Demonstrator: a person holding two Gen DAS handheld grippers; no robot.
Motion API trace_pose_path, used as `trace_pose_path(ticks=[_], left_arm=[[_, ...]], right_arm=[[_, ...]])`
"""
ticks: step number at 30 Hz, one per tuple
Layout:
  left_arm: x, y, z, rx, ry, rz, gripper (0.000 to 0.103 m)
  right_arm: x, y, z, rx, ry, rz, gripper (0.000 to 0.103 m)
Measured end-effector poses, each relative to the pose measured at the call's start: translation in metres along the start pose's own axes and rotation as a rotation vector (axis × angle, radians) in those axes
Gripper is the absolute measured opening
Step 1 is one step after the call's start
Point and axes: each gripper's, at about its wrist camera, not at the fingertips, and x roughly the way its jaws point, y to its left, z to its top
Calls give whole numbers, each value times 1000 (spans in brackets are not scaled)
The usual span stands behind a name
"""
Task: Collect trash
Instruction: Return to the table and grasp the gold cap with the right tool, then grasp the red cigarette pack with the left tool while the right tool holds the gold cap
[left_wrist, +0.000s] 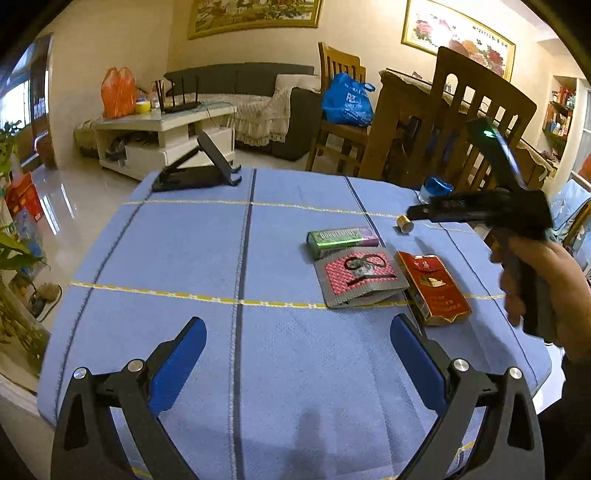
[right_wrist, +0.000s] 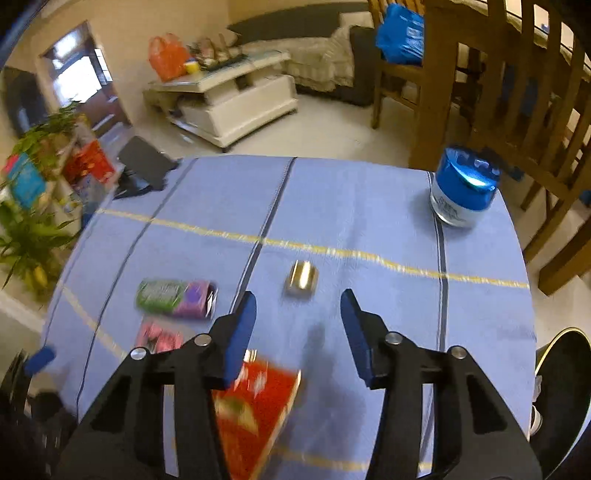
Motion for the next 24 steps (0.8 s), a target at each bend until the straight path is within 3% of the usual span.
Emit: trace_pose_path(ticks=[3,6,9,12,18,24], left_arm=[[3,2,0,-4,11,-12,96],[8,5,0,-20,30,-27,96],[10,7,1,-36,36,-38,96],[12,7,1,-34,42,-30,96],[20,4,-2,-18,54,-19,96],[32,-10,-1,-25,84,-44,96]], right_arm=[[14,2,10,35,37,13,47],[26,7,11,29,83,-11,39],[37,8,9,28,118,-16,22],[34,2,4,40,108,3,21],[-5,-22,-18,73,65,123,21],[-54,-72,-82,81,48,176,21]])
